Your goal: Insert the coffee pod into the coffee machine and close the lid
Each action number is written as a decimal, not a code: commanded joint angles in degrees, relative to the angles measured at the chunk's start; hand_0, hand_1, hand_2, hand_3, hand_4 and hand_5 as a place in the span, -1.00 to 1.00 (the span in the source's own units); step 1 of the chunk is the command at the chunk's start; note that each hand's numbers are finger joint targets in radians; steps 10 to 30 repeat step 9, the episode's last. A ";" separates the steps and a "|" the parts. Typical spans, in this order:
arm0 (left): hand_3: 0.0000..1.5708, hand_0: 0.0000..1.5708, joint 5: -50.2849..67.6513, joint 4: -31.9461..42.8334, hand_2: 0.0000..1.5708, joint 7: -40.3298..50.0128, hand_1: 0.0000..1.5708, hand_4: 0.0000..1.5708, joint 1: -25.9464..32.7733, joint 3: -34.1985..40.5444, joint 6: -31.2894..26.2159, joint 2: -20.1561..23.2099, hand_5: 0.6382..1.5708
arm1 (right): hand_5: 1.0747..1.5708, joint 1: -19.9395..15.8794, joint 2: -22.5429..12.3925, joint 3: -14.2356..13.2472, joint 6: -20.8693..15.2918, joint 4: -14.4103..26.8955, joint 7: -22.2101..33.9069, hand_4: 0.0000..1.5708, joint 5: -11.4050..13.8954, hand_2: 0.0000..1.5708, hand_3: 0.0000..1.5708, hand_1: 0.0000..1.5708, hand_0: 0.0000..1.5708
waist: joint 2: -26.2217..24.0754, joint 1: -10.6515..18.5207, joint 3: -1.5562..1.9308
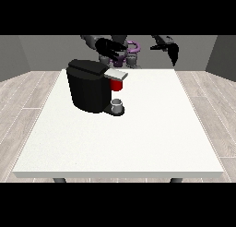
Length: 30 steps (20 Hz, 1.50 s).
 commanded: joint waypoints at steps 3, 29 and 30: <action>-1.00 -1.00 -0.50 1.36 -1.00 -2.41 -1.00 -0.74 2.79 0.03 0.53 -0.41 1.00 | 1.00 5.79 3.74 3.70 2.59 -4.29 -2.76 -0.55 -4.27 -1.00 -1.00 -1.00 -1.00 | -4.58 -2.39 0.01; -1.00 -1.00 -2.15 2.97 -1.00 -7.14 -1.00 -0.76 8.80 -1.11 2.48 -3.45 1.00 | 1.00 21.32 3.86 8.52 -0.37 -9.03 -4.55 -0.80 -11.01 -1.00 -1.00 -1.00 -1.00 | -9.95 -7.11 0.00; -1.00 -1.00 -2.15 2.97 -1.00 -7.14 -1.00 -0.76 8.80 -1.11 2.48 -3.45 1.00 | 1.00 21.32 3.86 8.52 -0.37 -9.03 -4.55 -0.80 -11.01 -1.00 -1.00 -1.00 -1.00 | -9.95 -7.11 0.00</action>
